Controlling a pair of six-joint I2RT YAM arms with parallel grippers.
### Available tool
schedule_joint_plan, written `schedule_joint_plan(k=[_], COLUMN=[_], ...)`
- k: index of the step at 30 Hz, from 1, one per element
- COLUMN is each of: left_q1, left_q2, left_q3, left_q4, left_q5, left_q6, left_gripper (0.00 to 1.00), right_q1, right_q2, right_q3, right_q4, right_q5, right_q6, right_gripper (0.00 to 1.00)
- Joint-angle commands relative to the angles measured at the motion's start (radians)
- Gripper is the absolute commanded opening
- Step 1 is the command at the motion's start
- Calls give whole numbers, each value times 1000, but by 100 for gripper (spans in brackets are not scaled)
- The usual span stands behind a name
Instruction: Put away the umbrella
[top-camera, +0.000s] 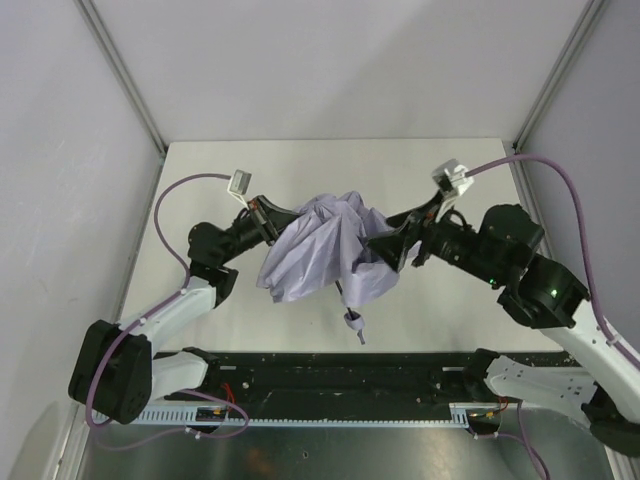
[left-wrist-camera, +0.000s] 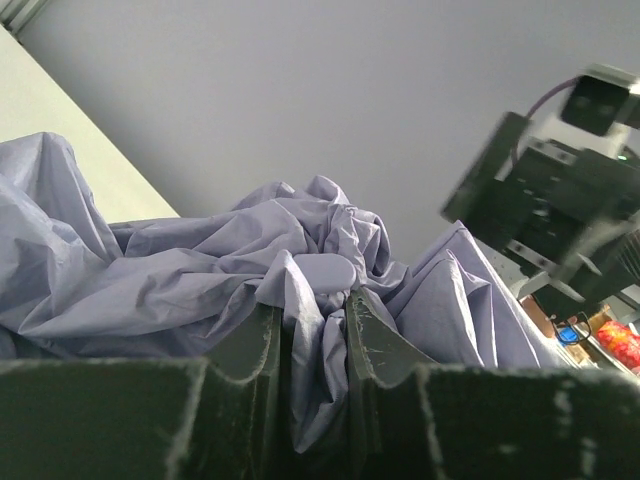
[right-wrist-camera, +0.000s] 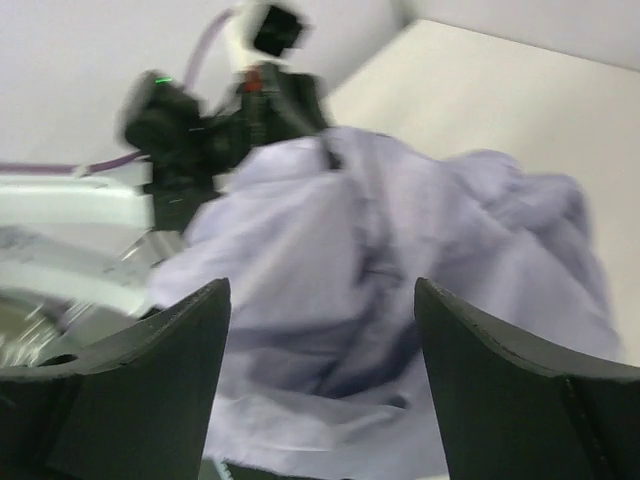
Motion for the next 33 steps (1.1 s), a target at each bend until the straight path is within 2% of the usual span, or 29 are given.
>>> schedule_joint_plan(k=[1, 6, 9, 15, 18, 20, 22, 27, 30, 33], left_q1=[7, 7, 7, 7, 5, 6, 6, 7, 8, 8], left_q2=[-34, -53, -63, -88, -128, -152, -185, -232, -235, -236], left_q3=[55, 58, 55, 50, 63, 84, 91, 108, 123, 137], left_q4=[70, 70, 70, 39, -74, -183, -270, -374, -409, -421], left_q5=[17, 25, 21, -19, -72, -114, -182, -281, -300, -291], left_q6=[-30, -44, -48, -58, 14, 126, 232, 377, 405, 404], left_gripper=[0, 0, 0, 0, 0, 0, 0, 0, 0, 0], right_q1=[-217, -509, -617, -641, -622, -579, -503, -227, -20, 183], right_q2=[-41, -81, -91, -110, -167, -200, -223, -201, -110, -25], right_q3=[-84, -184, -222, -232, -212, -210, -214, -213, -200, -172], right_q4=[-64, -82, -118, -227, -186, -76, 58, 343, 461, 430], right_q5=[-22, -194, -246, -149, -251, -372, -413, -330, -310, -132], right_q6=[61, 108, 76, -33, -8, 73, 147, 188, 186, 77], right_gripper=[79, 82, 83, 84, 85, 85, 84, 82, 72, 64])
